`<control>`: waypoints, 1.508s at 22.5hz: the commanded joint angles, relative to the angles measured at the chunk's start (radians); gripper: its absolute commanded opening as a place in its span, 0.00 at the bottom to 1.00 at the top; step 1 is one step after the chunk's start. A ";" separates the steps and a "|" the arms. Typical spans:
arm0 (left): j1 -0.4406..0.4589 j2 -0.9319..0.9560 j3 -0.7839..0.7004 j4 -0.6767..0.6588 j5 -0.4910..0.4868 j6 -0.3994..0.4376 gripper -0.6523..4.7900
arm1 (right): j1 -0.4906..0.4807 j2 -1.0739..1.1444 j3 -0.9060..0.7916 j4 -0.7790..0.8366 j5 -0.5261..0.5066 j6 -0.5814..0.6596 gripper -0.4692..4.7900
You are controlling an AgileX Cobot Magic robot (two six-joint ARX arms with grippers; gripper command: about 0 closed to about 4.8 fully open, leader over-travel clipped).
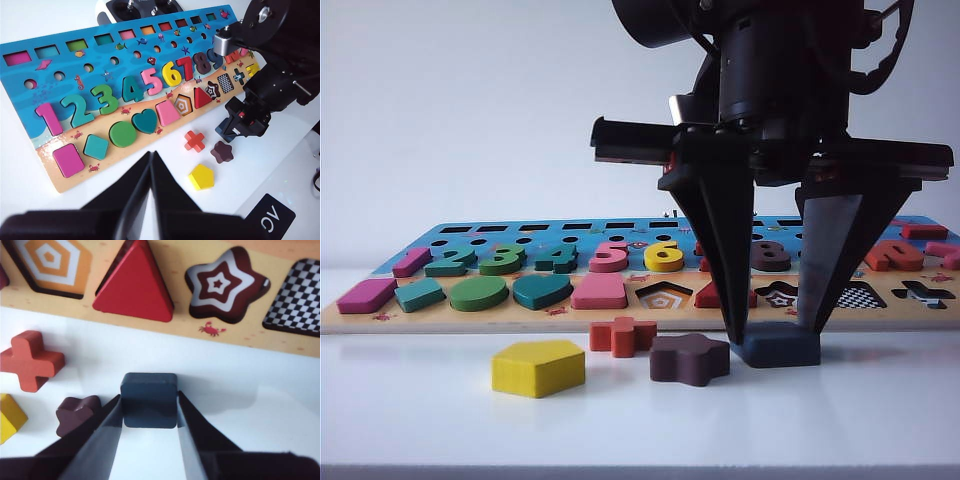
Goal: Insert the cube into the slot.
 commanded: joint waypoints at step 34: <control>-0.001 0.000 0.005 0.013 -0.002 0.007 0.13 | -0.181 -0.151 -0.003 0.007 0.191 -0.089 0.21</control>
